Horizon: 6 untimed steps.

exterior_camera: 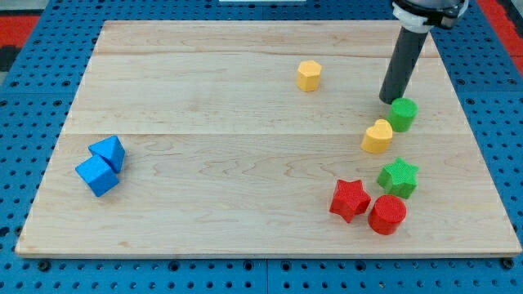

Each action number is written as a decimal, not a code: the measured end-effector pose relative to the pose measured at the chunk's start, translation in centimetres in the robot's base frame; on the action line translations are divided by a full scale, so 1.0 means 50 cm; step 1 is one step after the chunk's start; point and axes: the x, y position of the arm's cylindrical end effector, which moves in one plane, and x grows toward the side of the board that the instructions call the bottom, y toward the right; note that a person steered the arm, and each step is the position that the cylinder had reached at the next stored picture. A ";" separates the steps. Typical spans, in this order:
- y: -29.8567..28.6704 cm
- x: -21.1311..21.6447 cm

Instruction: Move the heart to the top of the red star

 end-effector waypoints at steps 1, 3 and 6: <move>-0.002 0.088; -0.135 0.129; -0.405 0.200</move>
